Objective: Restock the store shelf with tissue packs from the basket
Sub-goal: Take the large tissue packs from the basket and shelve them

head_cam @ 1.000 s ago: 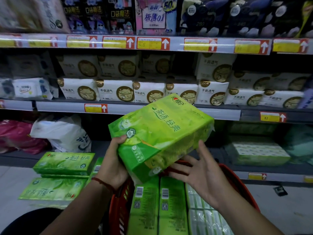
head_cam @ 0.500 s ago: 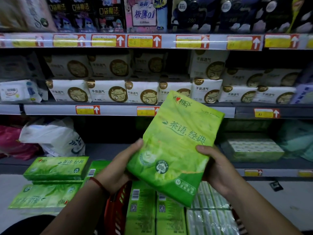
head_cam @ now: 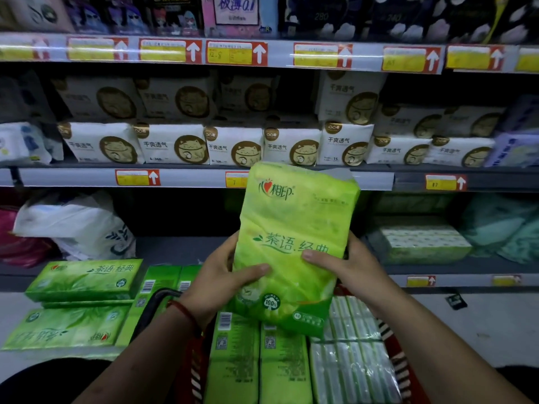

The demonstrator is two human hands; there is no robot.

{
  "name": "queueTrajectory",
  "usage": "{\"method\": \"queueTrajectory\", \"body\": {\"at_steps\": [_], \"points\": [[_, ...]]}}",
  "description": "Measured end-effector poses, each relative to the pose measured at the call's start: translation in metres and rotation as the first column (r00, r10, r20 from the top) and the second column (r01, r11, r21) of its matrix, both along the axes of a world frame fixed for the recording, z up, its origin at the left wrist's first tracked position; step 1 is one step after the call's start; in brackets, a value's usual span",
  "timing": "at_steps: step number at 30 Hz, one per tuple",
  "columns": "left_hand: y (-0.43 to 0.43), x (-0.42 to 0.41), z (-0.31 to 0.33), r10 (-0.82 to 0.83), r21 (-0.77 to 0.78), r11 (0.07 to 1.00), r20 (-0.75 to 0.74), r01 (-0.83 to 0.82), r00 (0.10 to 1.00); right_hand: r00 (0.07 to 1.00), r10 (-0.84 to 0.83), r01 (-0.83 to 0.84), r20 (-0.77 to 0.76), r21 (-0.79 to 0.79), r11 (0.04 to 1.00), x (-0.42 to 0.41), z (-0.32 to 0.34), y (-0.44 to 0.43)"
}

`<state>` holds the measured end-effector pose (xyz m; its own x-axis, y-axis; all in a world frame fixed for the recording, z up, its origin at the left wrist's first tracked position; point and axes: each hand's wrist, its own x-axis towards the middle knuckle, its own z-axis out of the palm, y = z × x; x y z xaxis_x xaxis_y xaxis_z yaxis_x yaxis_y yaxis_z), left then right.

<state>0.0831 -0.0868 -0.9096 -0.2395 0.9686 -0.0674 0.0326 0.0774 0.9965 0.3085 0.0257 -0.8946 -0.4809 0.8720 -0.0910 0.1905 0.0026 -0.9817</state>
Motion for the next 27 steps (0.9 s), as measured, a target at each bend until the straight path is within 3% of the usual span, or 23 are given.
{"method": "queueTrajectory", "body": {"at_steps": [4, 8, 12, 15, 17, 20, 23, 27], "points": [[0.001, 0.003, 0.002, 0.097, 0.022, 0.995, -0.206, -0.095, 0.974, 0.974, -0.042, 0.001, 0.221, 0.181, 0.983, 0.005, -0.006, 0.002], [0.005, 0.016, 0.005, 0.080, 0.046, 0.996, -0.045, -0.078, 0.996, 0.878, -0.137, -0.035, 0.459, 0.347, 0.937, 0.009, 0.001, 0.003], [0.009, 0.028, 0.013, 0.087, 0.096, 0.991, 0.045, -0.091, 0.995, 0.826, -0.170, -0.067, 0.538, 0.393, 0.917, 0.013, 0.006, 0.006], [0.013, 0.031, 0.017, 0.117, 0.023, 0.992, 0.156, -0.122, 0.981, 0.906, -0.093, -0.039, 0.413, 0.299, 0.953, 0.021, 0.013, 0.003], [0.016, 0.027, 0.023, 0.108, -0.004, 0.994, 0.284, -0.112, 0.953, 0.983, 0.007, -0.033, 0.185, 0.139, 0.990, 0.027, 0.020, 0.002], [0.024, 0.019, 0.037, 0.065, 0.018, 0.997, 0.391, -0.079, 0.918, 0.992, 0.083, -0.090, -0.091, -0.071, 0.993, 0.037, 0.032, 0.010], [0.042, 0.026, 0.042, 0.012, 0.085, 0.995, 0.377, -0.047, 0.926, 0.986, 0.053, -0.066, -0.158, -0.080, 0.995, 0.044, 0.039, 0.029], [0.080, 0.045, 0.037, 0.044, 0.023, 0.998, 0.273, -0.052, 0.961, 0.984, 0.014, -0.028, -0.176, -0.078, 0.997, 0.058, 0.041, 0.058]]}}
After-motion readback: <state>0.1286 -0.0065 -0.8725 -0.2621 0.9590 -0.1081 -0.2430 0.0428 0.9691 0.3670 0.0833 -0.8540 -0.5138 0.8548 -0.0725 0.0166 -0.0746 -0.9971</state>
